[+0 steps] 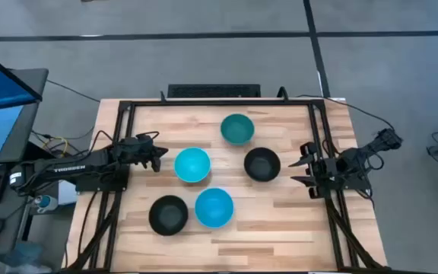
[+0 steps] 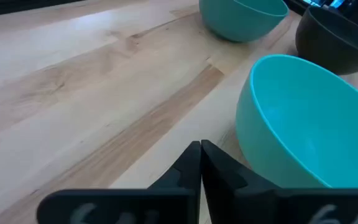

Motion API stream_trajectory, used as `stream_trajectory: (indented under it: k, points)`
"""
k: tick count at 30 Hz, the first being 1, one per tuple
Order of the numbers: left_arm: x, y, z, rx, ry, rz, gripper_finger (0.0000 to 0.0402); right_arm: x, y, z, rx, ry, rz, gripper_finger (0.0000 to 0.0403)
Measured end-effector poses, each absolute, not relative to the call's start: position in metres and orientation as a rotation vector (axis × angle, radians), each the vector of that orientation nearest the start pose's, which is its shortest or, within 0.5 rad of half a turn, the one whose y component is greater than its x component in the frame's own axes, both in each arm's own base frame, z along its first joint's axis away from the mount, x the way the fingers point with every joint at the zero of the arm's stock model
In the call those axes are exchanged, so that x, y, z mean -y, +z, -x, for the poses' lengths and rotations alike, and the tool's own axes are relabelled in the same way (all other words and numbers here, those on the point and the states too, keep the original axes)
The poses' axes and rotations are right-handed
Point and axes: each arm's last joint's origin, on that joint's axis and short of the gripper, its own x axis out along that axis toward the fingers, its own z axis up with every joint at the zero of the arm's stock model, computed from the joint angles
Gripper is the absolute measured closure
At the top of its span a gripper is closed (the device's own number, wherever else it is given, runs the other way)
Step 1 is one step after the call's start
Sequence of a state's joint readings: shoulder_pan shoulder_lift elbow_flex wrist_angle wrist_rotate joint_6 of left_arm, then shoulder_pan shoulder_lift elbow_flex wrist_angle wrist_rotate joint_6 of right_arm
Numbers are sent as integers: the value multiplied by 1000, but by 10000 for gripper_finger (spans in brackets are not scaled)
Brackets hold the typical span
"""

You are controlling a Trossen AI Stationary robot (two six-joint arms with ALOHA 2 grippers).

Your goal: Nest bowls inside each other

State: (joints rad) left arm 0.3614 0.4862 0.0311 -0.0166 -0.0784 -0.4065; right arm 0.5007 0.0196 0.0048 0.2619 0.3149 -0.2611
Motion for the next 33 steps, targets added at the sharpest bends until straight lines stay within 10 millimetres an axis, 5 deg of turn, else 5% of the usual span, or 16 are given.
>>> stream_trajectory:
  k: [23,29,33]
  points:
    - [-45,130,-111,-358,546,446,400,-37,188,-87,250,154,161,206]
    - [-47,145,-116,-141,538,581,400,-37,189,-87,255,147,211,205]
    - [-45,176,-121,139,327,548,400,-37,189,-87,265,139,263,204]
